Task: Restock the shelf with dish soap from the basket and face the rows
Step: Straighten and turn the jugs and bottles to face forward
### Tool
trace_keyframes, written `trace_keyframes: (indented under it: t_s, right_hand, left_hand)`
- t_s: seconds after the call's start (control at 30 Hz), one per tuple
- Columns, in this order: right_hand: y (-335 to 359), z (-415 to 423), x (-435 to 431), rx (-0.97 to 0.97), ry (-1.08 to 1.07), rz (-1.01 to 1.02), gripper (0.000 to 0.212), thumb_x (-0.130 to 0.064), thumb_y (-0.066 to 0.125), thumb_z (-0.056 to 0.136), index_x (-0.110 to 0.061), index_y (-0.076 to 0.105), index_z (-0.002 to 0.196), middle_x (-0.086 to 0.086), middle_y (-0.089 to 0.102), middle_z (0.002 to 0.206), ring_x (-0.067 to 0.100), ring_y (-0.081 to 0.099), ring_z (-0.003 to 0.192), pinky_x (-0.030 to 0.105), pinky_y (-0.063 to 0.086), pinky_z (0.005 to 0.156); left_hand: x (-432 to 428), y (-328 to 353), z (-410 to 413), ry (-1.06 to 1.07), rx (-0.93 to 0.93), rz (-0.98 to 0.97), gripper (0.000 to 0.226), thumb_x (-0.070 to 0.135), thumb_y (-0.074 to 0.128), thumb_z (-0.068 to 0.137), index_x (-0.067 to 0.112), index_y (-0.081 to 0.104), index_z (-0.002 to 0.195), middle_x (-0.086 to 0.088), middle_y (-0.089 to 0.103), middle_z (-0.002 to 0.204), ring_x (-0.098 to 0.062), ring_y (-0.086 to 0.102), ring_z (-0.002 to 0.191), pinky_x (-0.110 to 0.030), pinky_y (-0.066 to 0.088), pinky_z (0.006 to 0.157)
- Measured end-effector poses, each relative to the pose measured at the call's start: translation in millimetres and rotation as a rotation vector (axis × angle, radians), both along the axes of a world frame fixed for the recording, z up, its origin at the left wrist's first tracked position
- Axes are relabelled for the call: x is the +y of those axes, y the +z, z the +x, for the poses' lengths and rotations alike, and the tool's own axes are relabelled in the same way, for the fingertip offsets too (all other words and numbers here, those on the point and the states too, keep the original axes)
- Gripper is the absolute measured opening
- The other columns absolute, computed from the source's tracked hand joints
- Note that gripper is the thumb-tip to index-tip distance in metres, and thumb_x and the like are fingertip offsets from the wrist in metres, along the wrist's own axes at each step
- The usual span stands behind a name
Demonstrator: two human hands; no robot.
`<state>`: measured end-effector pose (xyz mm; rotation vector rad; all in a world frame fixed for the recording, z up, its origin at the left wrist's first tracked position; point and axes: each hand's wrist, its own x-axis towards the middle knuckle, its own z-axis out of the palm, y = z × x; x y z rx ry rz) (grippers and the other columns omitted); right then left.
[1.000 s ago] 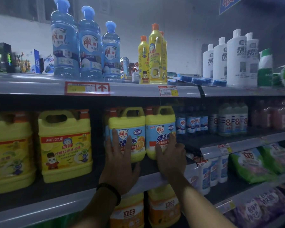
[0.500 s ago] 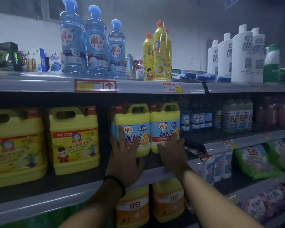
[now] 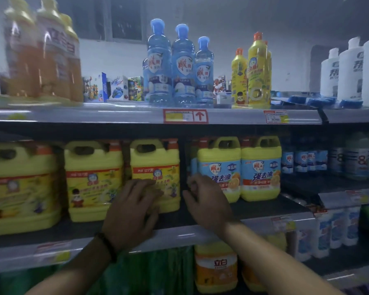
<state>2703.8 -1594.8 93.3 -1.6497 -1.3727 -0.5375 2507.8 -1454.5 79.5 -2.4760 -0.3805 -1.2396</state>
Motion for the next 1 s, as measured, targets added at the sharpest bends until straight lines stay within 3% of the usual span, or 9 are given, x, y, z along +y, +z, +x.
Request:
trace_keyframes:
  t_s: [0.13, 0.23, 0.4, 0.53, 0.67, 0.73, 0.8, 0.9, 1.0]
  right_hand:
    - [-13.4, -34.8, 46.8, 0.098, -0.050, 0.066, 0.037, -0.046, 0.063, 0.099, -0.027, 0.051, 0.128, -0.004, 0.055, 0.118, 0.013, 0.054, 0.106, 0.034, 0.053, 0.085]
    - [-18.6, -42.4, 70.6, 0.176, -0.159, 0.153, 0.053, -0.046, 0.066, 0.096, -0.022, 0.046, 0.139, 0.001, 0.049, 0.134, 0.017, 0.051, 0.121, 0.033, 0.051, 0.095]
    - [-30.1, -42.8, 87.8, 0.290, -0.079, 0.154, 0.065, -0.046, 0.067, 0.098, -0.021, 0.037, 0.150, 0.001, 0.047, 0.141, 0.017, 0.055, 0.123, 0.036, 0.054, 0.094]
    - [-26.2, -37.1, 92.5, 0.506, 0.076, 0.138, 0.071, -0.053, 0.067, 0.099, -0.025, 0.034, 0.156, -0.003, 0.062, 0.141, 0.016, 0.063, 0.122, 0.048, 0.057, 0.100]
    - [-32.9, -33.6, 93.6, 0.529, 0.130, 0.154, 0.078, -0.078, 0.056, 0.091, -0.033, 0.040, 0.152, -0.012, 0.067, 0.133, 0.011, 0.068, 0.117, 0.050, 0.060, 0.096]
    - [-37.5, -27.6, 96.7, 0.546, 0.119, 0.184, 0.075, -0.087, 0.048, 0.091, -0.037, 0.049, 0.148, -0.011, 0.068, 0.131, 0.012, 0.069, 0.116, 0.049, 0.061, 0.094]
    - [-38.6, -25.3, 95.7, 0.505, 0.071, 0.246, 0.062, -0.083, 0.040, 0.097, -0.035, 0.063, 0.129, -0.006, 0.068, 0.118, 0.014, 0.068, 0.106, 0.048, 0.061, 0.089]
    - [-37.7, -34.0, 82.9, 0.351, 0.055, 0.442, 0.039, -0.057, 0.043, 0.107, -0.028, 0.064, 0.092, -0.004, 0.062, 0.089, 0.016, 0.063, 0.084, 0.043, 0.055, 0.073]
    - [-38.0, -40.7, 71.6, 0.222, 0.191, 0.562, 0.033, -0.033, 0.051, 0.108, -0.020, 0.063, 0.081, -0.006, 0.058, 0.075, 0.015, 0.060, 0.073, 0.040, 0.048, 0.062]
  left_hand:
    - [15.6, -11.4, -17.1, 0.033, -0.061, -0.076, 0.046, 0.027, 0.073, 0.087, 0.015, 0.066, 0.131, -0.011, 0.054, 0.143, -0.034, 0.050, 0.128, -0.049, 0.050, 0.100]
    - [15.0, -14.6, -15.6, 0.026, -0.124, -0.182, 0.050, 0.031, 0.070, 0.090, 0.018, 0.061, 0.137, -0.009, 0.048, 0.149, -0.030, 0.049, 0.131, -0.040, 0.056, 0.091]
    - [25.5, -15.1, -15.2, 0.044, -0.138, -0.296, 0.059, 0.043, 0.058, 0.096, 0.026, 0.045, 0.151, -0.002, 0.028, 0.164, -0.022, 0.042, 0.140, -0.030, 0.060, 0.081]
    - [31.6, -19.8, -15.1, -0.009, -0.132, -0.327, 0.064, 0.046, 0.051, 0.098, 0.025, 0.038, 0.157, 0.001, 0.020, 0.168, -0.021, 0.042, 0.142, -0.035, 0.061, 0.087]
    - [32.7, -22.7, -16.1, -0.039, -0.127, -0.346, 0.070, 0.048, 0.053, 0.095, 0.024, 0.037, 0.159, 0.000, 0.022, 0.167, -0.022, 0.037, 0.147, -0.038, 0.055, 0.104]
    - [32.2, -23.0, -16.4, -0.036, -0.122, -0.375, 0.077, 0.055, 0.051, 0.091, 0.029, 0.032, 0.161, 0.001, 0.024, 0.166, -0.021, 0.035, 0.149, -0.040, 0.052, 0.108]
    - [32.0, -21.4, -17.7, -0.059, -0.109, -0.425, 0.081, 0.060, 0.051, 0.090, 0.039, 0.023, 0.162, 0.003, 0.029, 0.166, -0.019, 0.039, 0.148, -0.041, 0.053, 0.108]
    - [30.9, -18.5, -18.5, -0.108, -0.021, -0.457, 0.092, 0.065, 0.057, 0.091, 0.050, 0.001, 0.162, 0.005, 0.052, 0.154, -0.016, 0.060, 0.127, -0.039, 0.058, 0.096]
    - [29.6, -17.3, -19.2, -0.116, -0.006, -0.465, 0.102, 0.073, 0.061, 0.087, 0.050, -0.004, 0.162, 0.012, 0.064, 0.142, -0.012, 0.068, 0.114, -0.035, 0.060, 0.089]
